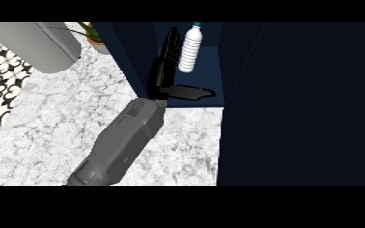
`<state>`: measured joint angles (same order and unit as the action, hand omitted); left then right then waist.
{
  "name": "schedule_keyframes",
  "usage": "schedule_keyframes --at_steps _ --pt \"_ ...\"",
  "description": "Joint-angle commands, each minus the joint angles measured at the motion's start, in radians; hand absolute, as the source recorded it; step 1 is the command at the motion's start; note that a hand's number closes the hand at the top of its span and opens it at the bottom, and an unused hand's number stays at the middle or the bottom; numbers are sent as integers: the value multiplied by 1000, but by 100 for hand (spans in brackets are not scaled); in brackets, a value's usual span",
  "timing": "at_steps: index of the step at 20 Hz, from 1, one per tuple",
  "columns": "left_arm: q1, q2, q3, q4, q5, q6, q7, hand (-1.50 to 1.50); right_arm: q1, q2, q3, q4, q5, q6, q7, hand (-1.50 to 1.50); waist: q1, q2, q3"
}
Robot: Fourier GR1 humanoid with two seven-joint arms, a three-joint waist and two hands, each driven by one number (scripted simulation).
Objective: Pick up the bottled water, place it into the cabinet and close the cabinet
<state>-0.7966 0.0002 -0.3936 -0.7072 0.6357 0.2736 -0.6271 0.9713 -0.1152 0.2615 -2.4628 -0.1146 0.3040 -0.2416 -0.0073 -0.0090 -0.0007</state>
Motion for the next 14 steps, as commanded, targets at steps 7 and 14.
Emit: schedule_keyframes --at_steps 7,14 --pt "297 70 -131 -456 -14 -56 76 -150 61 -7 85 -113 106 -30 44 -150 16 -2 0" --pt "518 135 -227 -724 -42 -4 155 150 -30 -113 57 -90 133 50 58 150 36 -1 0"
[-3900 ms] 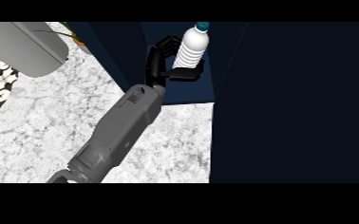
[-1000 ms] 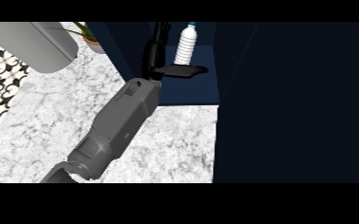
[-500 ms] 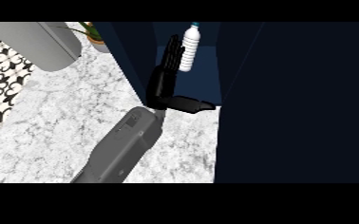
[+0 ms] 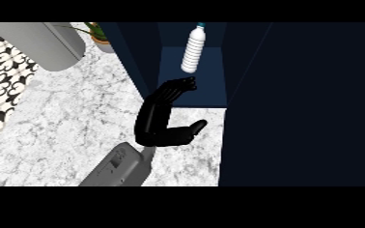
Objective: Pick up the bottled water, place it into the cabinet and close the cabinet
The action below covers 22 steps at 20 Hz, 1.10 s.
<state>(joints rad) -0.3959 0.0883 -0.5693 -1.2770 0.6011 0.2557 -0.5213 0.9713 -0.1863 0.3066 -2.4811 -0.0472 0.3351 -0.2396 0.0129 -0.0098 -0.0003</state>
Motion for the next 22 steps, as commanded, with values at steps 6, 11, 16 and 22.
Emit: schedule_keyframes --at_steps 6,11,16,22 --pt "232 177 15 -258 16 -35 35 150 63 -169 87 -167 132 131 34 150 -7 0 -2" --pt "364 273 60 -371 44 -51 29 -150 8 -215 112 -186 186 158 6 150 4 -3 -3" --pt "482 344 130 -470 113 -97 25 -150 40 -271 202 -209 213 179 17 150 -5 -6 -4" --pt "548 390 208 -510 192 -158 23 -150 -69 -298 372 -196 260 192 84 150 17 -7 -10"
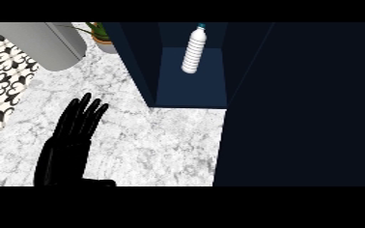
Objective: Pick up the bottled water, place it into the cabinet and close the cabinet
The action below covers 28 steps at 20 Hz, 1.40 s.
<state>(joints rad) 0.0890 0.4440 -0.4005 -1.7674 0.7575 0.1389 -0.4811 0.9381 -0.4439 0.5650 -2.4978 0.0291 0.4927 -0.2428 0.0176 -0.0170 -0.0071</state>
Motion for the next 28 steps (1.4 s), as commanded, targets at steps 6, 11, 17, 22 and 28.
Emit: schedule_keyframes --at_steps 6,11,17,22,28 --pt "118 97 93 -61 94 -105 2 -150 -153 -84 168 -175 191 47 138 150 35 -4 -8" --pt "161 148 137 -83 138 -165 12 -150 -165 -16 275 -124 103 -31 198 150 50 11 -8" --pt "201 197 196 -88 184 -239 6 -150 -213 44 316 -69 22 -62 185 150 97 25 -7" --pt "204 241 235 -78 198 -294 8 -150 -260 29 297 -62 2 -60 237 150 125 35 -10" --pt "205 257 251 -85 212 -334 6 -150 -339 29 272 -22 -21 -50 279 150 161 46 -11"
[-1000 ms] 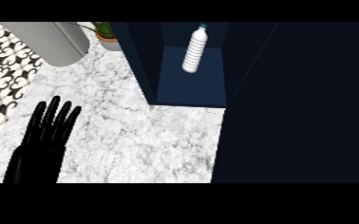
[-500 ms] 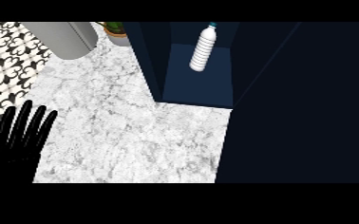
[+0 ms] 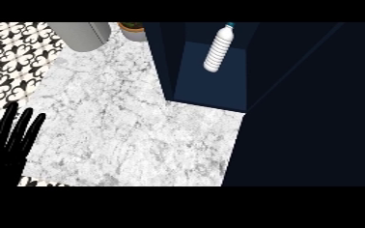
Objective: Pick up the bottled water, place it into the cabinet and close the cabinet
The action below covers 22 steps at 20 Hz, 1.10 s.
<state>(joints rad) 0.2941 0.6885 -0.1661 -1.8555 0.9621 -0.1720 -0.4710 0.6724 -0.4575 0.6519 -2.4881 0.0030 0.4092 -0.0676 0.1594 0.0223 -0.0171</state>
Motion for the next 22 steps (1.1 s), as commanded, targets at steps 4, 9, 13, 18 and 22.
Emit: schedule_keyframes --at_steps 4,9,13,18,22 --pt "11 22 6 2 5 -47 3 -150 -123 35 146 -33 0 41 117 150 50 13 -6" --pt "-5 44 18 13 20 -78 17 -150 -240 -43 87 -22 33 119 143 -150 89 17 -11" --pt "-3 61 29 21 16 -77 27 -150 -300 -34 79 -23 18 119 153 150 86 11 -11" --pt "-10 58 38 24 35 -86 26 -150 -336 -33 78 -15 -4 120 187 150 75 10 -13" --pt "-16 69 48 20 38 -97 28 -150 -378 -44 52 -7 -5 129 200 150 82 11 -14"
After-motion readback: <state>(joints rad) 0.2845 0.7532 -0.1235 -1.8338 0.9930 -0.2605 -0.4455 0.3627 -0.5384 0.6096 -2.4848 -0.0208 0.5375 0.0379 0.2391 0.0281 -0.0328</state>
